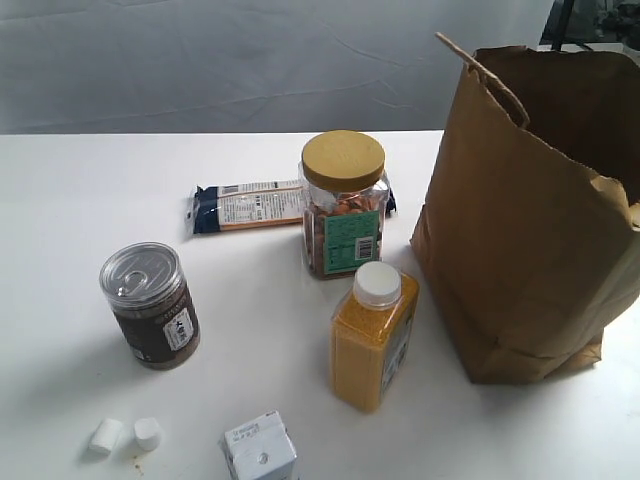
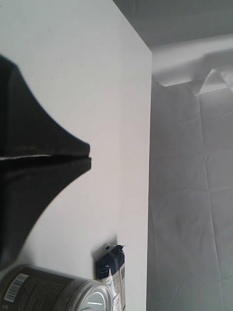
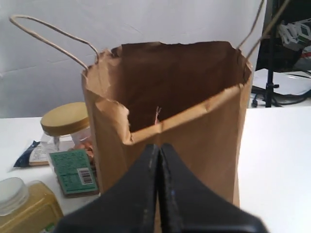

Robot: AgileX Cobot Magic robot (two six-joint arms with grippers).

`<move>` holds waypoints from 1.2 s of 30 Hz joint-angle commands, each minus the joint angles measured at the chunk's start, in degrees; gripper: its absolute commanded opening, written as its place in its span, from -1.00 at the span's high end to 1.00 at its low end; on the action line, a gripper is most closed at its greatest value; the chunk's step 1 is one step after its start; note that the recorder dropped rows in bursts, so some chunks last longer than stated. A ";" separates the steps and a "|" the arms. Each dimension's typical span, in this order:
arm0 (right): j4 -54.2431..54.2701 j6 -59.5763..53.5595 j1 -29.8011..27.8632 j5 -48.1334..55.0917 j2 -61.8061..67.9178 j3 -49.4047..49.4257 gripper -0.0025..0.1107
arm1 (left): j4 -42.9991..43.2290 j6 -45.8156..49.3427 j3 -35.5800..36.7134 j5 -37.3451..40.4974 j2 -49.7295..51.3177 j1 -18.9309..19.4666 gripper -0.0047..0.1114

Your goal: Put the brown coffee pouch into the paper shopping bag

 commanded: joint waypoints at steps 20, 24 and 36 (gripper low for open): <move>1.36 -8.15 -11.74 -0.61 -15.20 10.79 0.96 | 0.23 -0.20 0.20 -0.33 -0.20 0.21 0.92; 2.51 -10.09 -11.74 -0.70 -15.20 10.79 0.96 | 0.23 -0.20 0.20 -0.23 -0.20 0.21 0.92; 10.12 -15.56 -11.74 -0.03 -15.20 10.79 0.96 | 0.23 -0.20 0.20 -0.23 -0.20 0.21 0.92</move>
